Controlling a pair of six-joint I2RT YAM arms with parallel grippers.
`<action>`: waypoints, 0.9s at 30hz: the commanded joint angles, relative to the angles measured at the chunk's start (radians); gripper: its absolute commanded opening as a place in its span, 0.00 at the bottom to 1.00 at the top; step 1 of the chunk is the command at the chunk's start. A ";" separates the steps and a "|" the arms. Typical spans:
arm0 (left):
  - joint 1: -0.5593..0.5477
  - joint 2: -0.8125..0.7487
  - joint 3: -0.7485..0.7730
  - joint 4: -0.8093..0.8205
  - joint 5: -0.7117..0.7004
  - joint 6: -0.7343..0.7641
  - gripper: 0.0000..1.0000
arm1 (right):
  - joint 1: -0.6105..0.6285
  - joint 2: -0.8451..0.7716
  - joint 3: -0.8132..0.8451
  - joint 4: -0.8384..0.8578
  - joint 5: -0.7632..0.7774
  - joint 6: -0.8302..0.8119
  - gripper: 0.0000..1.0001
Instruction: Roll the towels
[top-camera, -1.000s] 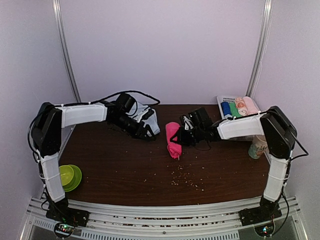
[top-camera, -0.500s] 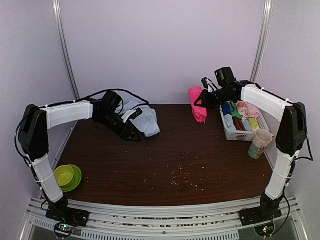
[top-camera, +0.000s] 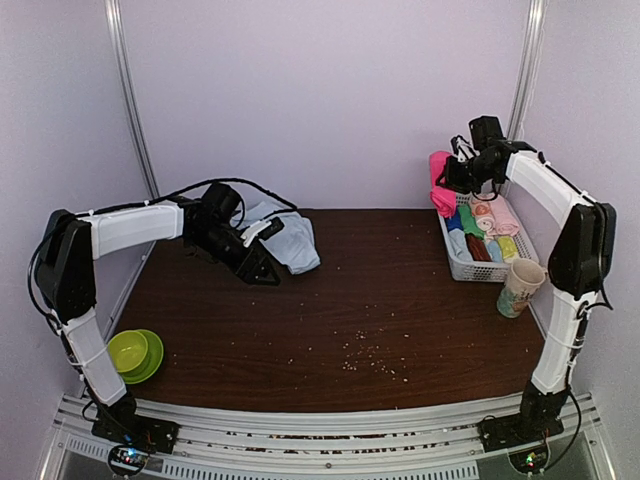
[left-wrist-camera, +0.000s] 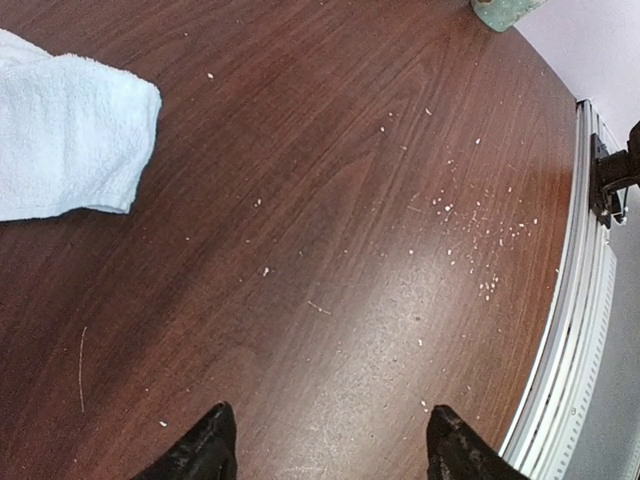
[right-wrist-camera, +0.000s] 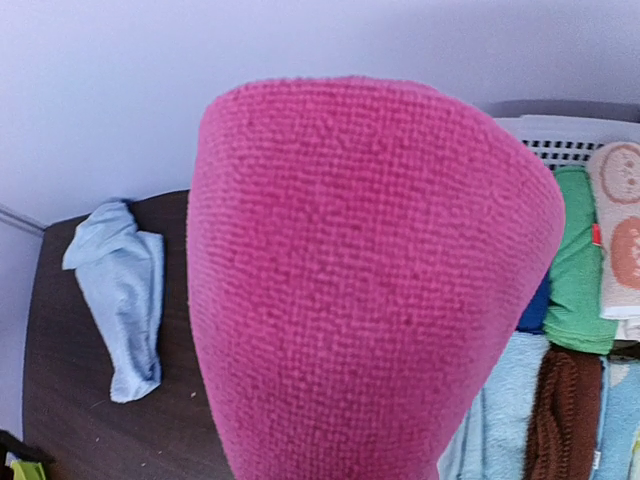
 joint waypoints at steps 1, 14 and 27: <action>0.006 -0.011 -0.009 0.010 0.025 0.039 0.67 | -0.064 0.069 0.050 -0.036 0.124 -0.011 0.00; 0.008 -0.011 -0.015 0.007 0.023 0.080 0.67 | -0.076 0.320 0.255 -0.192 0.138 -0.075 0.00; 0.007 0.041 0.012 0.037 -0.019 0.034 0.68 | 0.052 0.402 0.253 -0.219 -0.152 -0.123 0.00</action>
